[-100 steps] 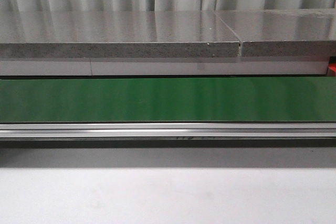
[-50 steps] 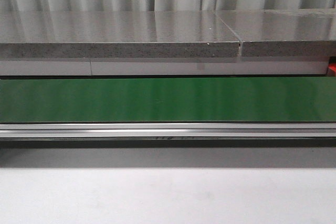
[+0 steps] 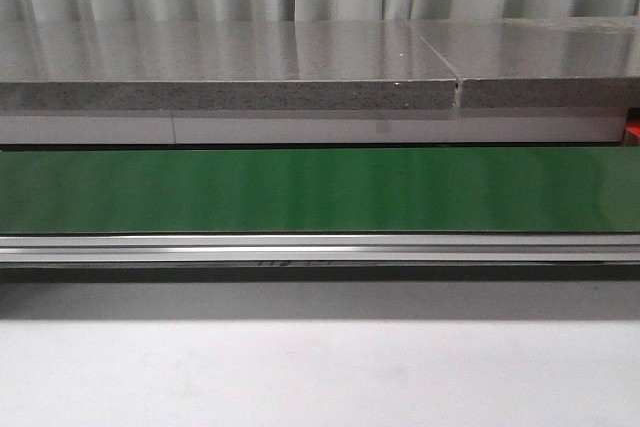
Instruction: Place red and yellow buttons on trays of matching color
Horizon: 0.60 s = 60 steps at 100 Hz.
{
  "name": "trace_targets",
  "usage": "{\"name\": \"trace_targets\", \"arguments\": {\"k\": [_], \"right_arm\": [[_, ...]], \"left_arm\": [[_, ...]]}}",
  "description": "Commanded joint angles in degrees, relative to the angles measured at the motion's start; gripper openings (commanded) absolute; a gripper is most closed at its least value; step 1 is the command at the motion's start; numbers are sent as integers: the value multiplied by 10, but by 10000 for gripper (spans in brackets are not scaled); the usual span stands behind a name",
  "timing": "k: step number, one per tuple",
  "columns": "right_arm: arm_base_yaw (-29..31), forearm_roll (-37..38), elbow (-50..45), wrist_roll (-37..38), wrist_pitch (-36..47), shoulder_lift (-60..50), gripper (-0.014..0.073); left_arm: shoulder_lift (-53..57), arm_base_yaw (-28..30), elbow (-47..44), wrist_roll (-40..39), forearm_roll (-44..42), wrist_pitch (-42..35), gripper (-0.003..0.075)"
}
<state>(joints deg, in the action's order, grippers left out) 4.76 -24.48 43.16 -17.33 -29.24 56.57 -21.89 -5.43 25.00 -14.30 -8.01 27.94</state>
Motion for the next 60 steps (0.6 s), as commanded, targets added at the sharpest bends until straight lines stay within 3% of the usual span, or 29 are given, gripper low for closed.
{"name": "trace_targets", "arguments": {"k": [1, 14, 45, 52, 60], "right_arm": [[-10, -7, -13, -7, 15, -40, 553], [-12, -7, -49, -7, 1, -85, 458], [-12, -7, -63, -8, -7, -157, -14], [-12, -7, -63, -8, -8, -157, -73], [-12, -7, -63, -8, -12, -157, -67]], "left_arm": [[-3, -5, 15, 1, -2, -47, -19], [-3, -5, 15, 1, -2, -47, -19], [-3, -5, 15, 1, -2, -47, -19], [-3, -5, 15, 1, -2, -47, -19], [-3, -5, 15, 1, -2, -47, -19]]}}
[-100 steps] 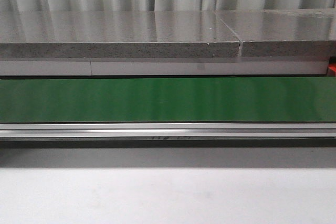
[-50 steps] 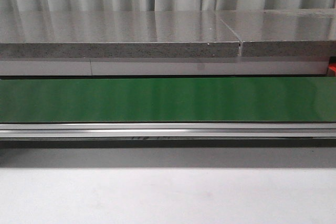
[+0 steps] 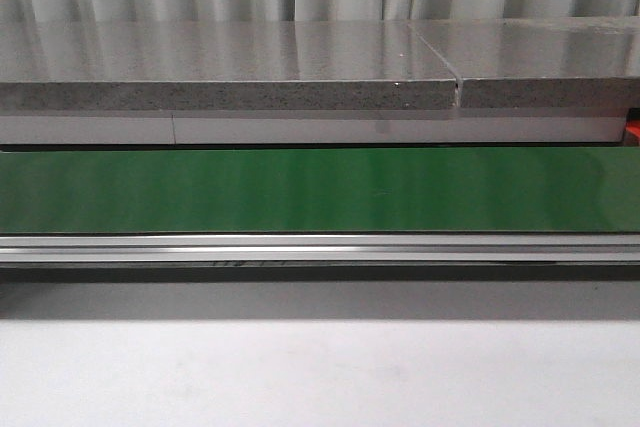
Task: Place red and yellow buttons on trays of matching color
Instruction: 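Move the left gripper down onto another red button and grasp it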
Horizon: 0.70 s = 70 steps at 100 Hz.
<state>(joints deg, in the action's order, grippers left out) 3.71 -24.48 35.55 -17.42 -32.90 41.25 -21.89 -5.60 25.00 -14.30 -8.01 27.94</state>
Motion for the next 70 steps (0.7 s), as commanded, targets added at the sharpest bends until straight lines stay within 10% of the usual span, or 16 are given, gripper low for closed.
{"name": "trace_targets", "arguments": {"k": [1, 41, 70], "right_arm": [[-2, -7, 13, -7, 24, -3, -67], [-2, -7, 13, -7, 24, -3, -67], [-2, -7, 13, -7, 24, -3, -67]], "left_arm": [[-3, -3, 15, 1, -2, -47, -19], [-3, -3, 15, 1, -2, -47, 18], [-3, -3, 15, 1, -2, -42, 605]]}}
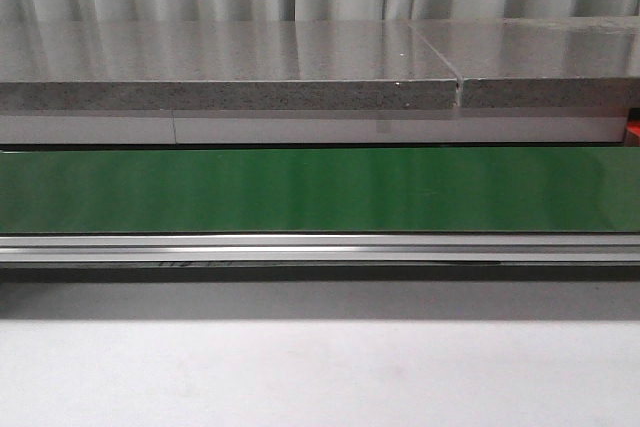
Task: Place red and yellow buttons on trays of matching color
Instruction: 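Move the left gripper down onto another red button and grasp it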
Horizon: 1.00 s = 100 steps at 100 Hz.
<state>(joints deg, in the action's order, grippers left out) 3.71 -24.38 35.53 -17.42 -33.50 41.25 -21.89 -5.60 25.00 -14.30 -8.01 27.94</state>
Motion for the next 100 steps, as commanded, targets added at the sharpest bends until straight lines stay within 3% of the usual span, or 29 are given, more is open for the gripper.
{"name": "trace_targets", "arguments": {"k": [1, 7, 24, 45, 58, 85, 100], "right_arm": [[-2, -8, 14, -7, 31, -3, -67], [-2, -8, 14, -7, 31, -3, -67], [-2, -8, 14, -7, 31, -3, -67], [-2, -8, 14, -7, 31, -3, -67], [-2, -8, 14, -7, 31, -3, -67], [-2, -8, 14, -7, 31, -3, -67], [-2, -8, 14, -7, 31, -3, -67]], "left_arm": [[-3, -3, 15, 1, -2, -42, 615], [-3, -3, 15, 1, -2, -39, 673], [-3, -2, 18, -6, -2, -26, 669], [-50, 42, 79, -139, -92, 4, 669], [-120, 93, 133, -198, -136, 38, 669], [-312, 217, 201, -198, -99, 35, 669], [-406, 248, 223, -198, -83, 34, 669]]}}
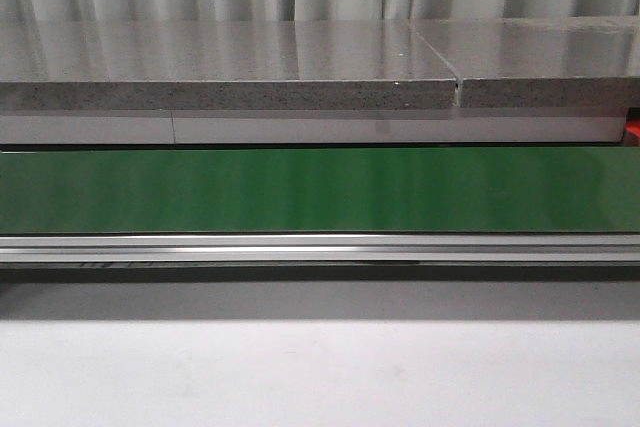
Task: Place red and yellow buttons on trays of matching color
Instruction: 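Move the left gripper down onto another red button and grasp it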
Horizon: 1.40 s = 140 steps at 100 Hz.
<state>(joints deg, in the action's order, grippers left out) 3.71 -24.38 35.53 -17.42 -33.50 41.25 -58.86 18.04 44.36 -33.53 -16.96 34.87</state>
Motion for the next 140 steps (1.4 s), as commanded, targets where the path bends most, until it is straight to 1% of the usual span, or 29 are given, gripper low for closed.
{"name": "trace_targets", "arguments": {"k": [1, 25, 36, 53, 81, 101, 108, 111, 113, 114, 115, 116, 127, 128, 135, 140], "right_arm": [[-2, -8, 14, -7, 31, -3, -67], [-2, -8, 14, -7, 31, -3, -67], [-2, -8, 14, -7, 31, -3, -67], [-2, -8, 14, -7, 31, -3, -67], [-2, -8, 14, -7, 31, -3, -67], [-2, -8, 14, -7, 31, -3, -67], [-2, -8, 14, -7, 31, -3, -67], [-2, -8, 14, -7, 31, -3, -67], [-2, -8, 14, -7, 31, -3, -67], [-2, -8, 14, -7, 31, -3, -67], [-2, -8, 14, -7, 31, -3, -67], [-2, -8, 14, -7, 31, -3, -67], [-2, -8, 14, -7, 31, -3, -67], [-2, -8, 14, -7, 31, -3, -67], [-2, -8, 14, -7, 31, -3, -67], [-2, -8, 14, -7, 31, -3, -67]], "left_arm": [[-41, 12, 31, -6, 6, -36, 669], [-151, 12, 53, -6, 12, -63, 657], [-188, 12, 66, -6, 12, -67, 638], [-242, 12, 82, -6, 12, -72, 638], [-298, 12, 86, -6, 12, -88, 638], [-314, 12, 86, -6, 12, -90, 633], [-314, 12, 86, -6, 12, -90, 589], [-314, 12, 86, -6, 12, -90, 559], [-314, 12, 86, -6, 12, -90, 524], [-314, 12, 86, -6, 12, -90, 524], [-314, 12, 86, -6, 12, -90, 494], [-314, 12, 86, -6, 12, -90, 494], [-314, 11, 86, -4, 12, -85, 314], [-314, 11, 86, -3, 12, -85, 314], [-311, 11, 86, -1, 12, -80, 214], [-308, 11, 86, -1, 12, -78, 160]]}}
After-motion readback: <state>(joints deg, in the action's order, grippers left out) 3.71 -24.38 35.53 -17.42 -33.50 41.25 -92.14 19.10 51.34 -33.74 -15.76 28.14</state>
